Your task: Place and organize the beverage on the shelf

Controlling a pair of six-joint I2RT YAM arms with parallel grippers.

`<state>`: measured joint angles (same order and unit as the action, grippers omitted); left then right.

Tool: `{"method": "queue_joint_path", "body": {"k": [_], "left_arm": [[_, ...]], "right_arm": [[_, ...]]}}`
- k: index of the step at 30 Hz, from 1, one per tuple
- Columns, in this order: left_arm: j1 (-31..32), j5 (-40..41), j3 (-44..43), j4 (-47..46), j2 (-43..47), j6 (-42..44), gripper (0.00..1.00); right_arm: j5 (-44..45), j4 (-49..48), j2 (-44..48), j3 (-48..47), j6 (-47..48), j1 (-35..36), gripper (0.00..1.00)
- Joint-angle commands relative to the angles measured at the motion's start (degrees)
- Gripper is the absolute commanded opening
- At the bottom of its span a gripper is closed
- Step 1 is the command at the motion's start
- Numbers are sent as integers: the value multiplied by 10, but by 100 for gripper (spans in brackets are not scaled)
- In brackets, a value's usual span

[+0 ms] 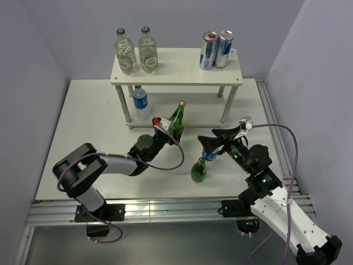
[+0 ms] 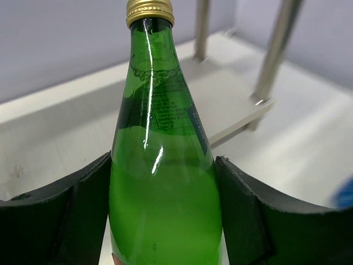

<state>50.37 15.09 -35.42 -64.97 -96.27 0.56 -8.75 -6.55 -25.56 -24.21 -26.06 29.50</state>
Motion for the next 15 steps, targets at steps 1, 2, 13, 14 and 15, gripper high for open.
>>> {"method": "queue_joint_path", "body": {"k": [1, 2, 13, 14, 15], "left_arm": [[-1, -96, 15, -322, 98, -67, 0], [-1, -109, 22, -307, 128, -85, 0], [-1, -232, 61, -188, 246, -139, 0], [-1, -234, 63, -184, 250, -138, 0], [-1, -234, 66, -184, 251, -138, 0]], "right_arm": [[-28, -49, -40, -12, 8, 3, 100], [-30, -53, -52, -15, 8, 3, 100], [-48, -125, -139, -71, 0, 4, 100], [-50, -123, -142, -77, -2, 4, 100], [-55, -123, -143, -83, -1, 4, 100]]}}
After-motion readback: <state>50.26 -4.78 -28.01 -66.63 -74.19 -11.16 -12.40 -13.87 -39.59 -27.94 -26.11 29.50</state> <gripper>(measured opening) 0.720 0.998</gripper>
